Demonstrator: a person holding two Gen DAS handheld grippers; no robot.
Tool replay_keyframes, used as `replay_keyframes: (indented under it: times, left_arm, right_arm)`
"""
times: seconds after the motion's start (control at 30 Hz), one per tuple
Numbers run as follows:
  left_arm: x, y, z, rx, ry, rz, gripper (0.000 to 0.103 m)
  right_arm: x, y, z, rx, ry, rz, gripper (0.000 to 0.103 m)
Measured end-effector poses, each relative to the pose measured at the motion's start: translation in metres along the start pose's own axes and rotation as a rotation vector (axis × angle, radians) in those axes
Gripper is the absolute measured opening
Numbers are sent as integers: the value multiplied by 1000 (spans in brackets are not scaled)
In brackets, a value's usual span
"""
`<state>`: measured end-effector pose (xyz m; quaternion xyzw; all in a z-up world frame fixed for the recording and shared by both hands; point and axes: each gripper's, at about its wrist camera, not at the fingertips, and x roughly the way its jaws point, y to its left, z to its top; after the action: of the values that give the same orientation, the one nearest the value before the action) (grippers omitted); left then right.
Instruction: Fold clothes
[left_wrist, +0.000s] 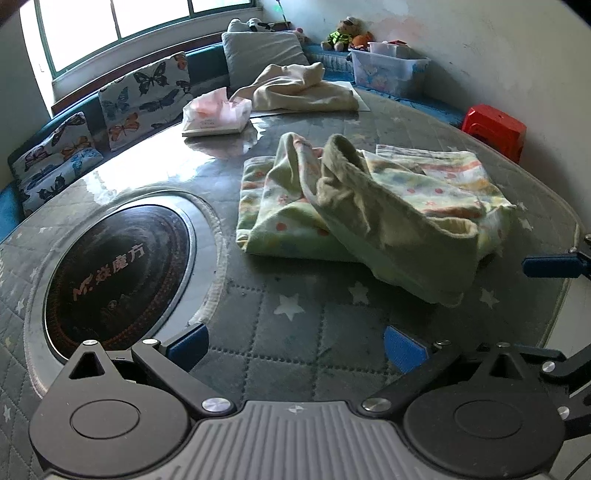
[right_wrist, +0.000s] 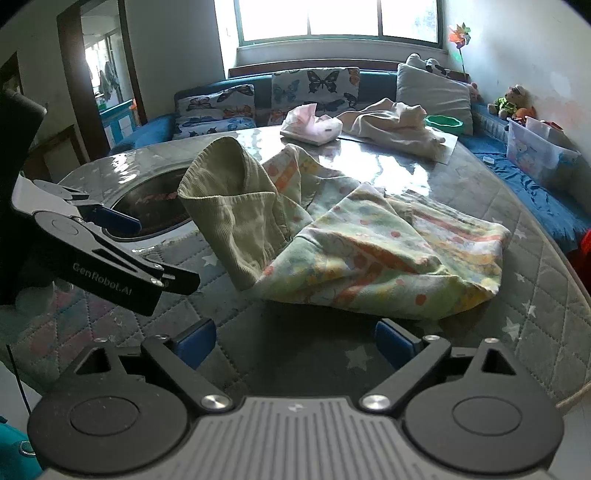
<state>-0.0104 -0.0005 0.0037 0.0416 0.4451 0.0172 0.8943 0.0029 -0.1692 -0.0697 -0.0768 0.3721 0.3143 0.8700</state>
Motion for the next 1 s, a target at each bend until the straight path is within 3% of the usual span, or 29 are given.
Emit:
replay_keyframes:
  times: [1.0]
  left_arm:
    - [11,-10,14,49,32,0,103]
  right_arm:
    - [9,-6,6,1,20,-13,101]
